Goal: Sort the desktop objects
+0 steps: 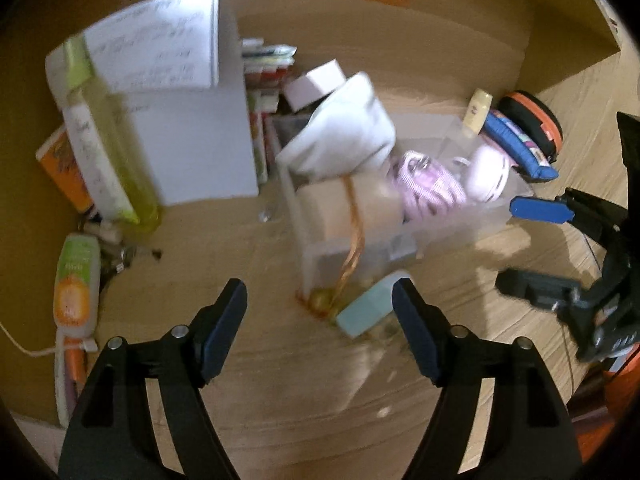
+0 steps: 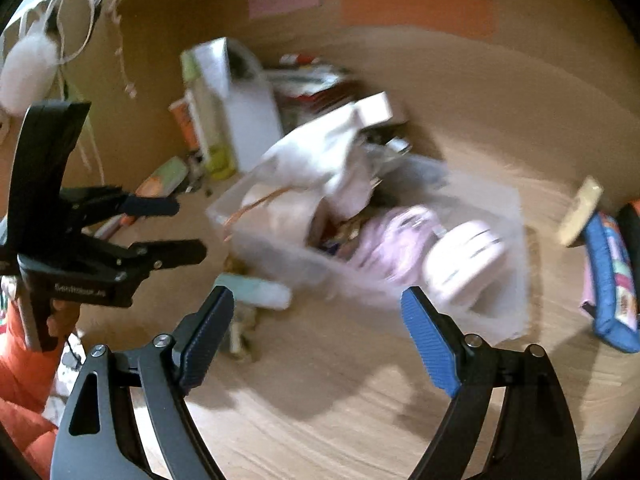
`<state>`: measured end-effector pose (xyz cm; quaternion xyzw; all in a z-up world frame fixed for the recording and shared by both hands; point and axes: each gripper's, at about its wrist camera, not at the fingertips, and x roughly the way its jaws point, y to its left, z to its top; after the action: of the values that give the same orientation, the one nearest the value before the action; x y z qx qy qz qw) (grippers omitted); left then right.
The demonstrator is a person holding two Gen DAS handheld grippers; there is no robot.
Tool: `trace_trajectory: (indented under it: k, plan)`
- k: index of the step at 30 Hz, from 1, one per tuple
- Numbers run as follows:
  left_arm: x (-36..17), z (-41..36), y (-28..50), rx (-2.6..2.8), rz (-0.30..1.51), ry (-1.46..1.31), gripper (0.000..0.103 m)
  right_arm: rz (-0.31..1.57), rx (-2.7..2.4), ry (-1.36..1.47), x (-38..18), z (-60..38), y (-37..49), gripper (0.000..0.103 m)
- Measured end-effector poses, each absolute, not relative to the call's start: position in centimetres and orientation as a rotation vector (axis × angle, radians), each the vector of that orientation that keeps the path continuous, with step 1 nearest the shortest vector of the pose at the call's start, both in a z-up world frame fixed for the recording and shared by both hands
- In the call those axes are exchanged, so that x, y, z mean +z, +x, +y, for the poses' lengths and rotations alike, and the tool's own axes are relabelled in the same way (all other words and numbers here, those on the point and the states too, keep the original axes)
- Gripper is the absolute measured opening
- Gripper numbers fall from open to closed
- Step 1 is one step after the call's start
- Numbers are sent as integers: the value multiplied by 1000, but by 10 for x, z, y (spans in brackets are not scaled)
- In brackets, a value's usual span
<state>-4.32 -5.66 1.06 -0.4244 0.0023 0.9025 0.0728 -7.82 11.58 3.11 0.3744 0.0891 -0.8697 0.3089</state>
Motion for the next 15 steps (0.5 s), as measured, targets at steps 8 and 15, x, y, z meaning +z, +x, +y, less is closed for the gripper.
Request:
trace_trajectory:
  k: [8,15]
  plan:
    - [-21,-64,-38,2653,-38,-1394,75,308,-2133,1019,-5,83,-57,76]
    - [-38,-66,-42,2587,-91,-1459,75,366,-2035,1080,-27,64,-55,21]
